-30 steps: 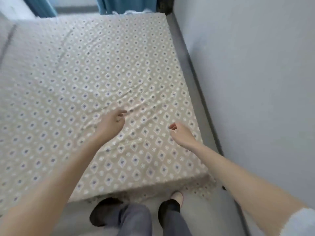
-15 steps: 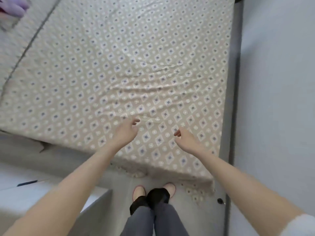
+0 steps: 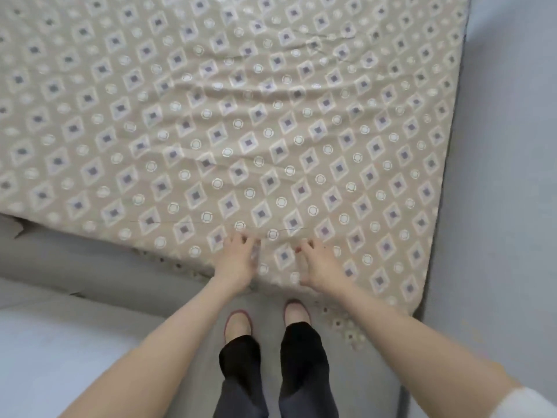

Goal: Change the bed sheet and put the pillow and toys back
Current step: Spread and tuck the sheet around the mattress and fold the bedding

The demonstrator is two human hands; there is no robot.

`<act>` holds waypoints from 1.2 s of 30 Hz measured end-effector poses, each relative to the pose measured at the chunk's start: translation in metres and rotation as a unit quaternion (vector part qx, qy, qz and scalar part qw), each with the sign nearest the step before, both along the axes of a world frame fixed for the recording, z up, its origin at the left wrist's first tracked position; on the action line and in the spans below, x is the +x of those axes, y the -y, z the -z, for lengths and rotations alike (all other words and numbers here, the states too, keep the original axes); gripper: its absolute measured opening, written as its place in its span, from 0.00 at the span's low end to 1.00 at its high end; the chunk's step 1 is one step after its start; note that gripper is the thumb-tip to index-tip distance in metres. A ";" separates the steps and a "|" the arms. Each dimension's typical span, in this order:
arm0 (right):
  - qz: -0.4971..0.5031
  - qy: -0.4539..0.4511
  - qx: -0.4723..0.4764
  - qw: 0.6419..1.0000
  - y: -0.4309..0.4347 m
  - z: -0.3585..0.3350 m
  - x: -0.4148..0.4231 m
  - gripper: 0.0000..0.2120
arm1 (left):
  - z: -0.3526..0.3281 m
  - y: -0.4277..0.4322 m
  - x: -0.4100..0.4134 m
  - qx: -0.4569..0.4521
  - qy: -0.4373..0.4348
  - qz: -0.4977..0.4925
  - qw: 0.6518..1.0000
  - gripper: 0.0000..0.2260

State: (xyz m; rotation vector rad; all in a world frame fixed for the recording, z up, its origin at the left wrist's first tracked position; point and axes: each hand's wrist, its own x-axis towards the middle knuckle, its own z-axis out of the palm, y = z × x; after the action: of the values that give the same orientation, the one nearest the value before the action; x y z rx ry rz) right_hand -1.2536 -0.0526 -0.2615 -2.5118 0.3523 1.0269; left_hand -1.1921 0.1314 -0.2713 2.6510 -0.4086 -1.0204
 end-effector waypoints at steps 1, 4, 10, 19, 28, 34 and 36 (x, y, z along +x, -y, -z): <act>-0.024 0.035 -0.024 0.999 0.001 0.010 -0.002 0.22 | 0.010 0.001 0.000 0.007 0.029 0.014 0.999 0.16; -0.057 0.096 -0.057 0.992 0.005 0.035 -0.006 0.11 | 0.033 0.003 0.004 0.017 0.109 0.040 0.993 0.10; -0.081 0.060 -0.029 0.994 0.013 0.041 0.006 0.05 | 0.038 0.010 0.004 0.045 0.070 0.079 0.993 0.09; -0.128 0.008 -0.019 0.992 0.012 0.030 0.013 0.07 | 0.031 -0.012 -0.002 -0.112 -0.019 -0.082 0.990 0.05; -0.233 0.112 -0.044 0.965 0.028 0.038 -0.061 0.09 | 0.033 -0.005 -0.057 -0.060 0.096 0.121 0.986 0.19; -0.154 0.107 -0.019 0.982 0.033 0.039 -0.069 0.06 | 0.033 0.006 -0.039 -0.019 0.080 0.166 0.983 0.06; -0.143 0.104 -0.003 0.984 0.035 0.036 -0.069 0.05 | 0.034 0.004 -0.038 -0.018 0.086 0.185 0.979 0.06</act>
State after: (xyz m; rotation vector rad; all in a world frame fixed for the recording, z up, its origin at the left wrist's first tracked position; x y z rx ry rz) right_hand -1.3227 -0.0877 -0.2974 -2.6973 -0.0676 0.8506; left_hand -1.2301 0.1269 -0.3056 2.6981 -0.9790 -0.8669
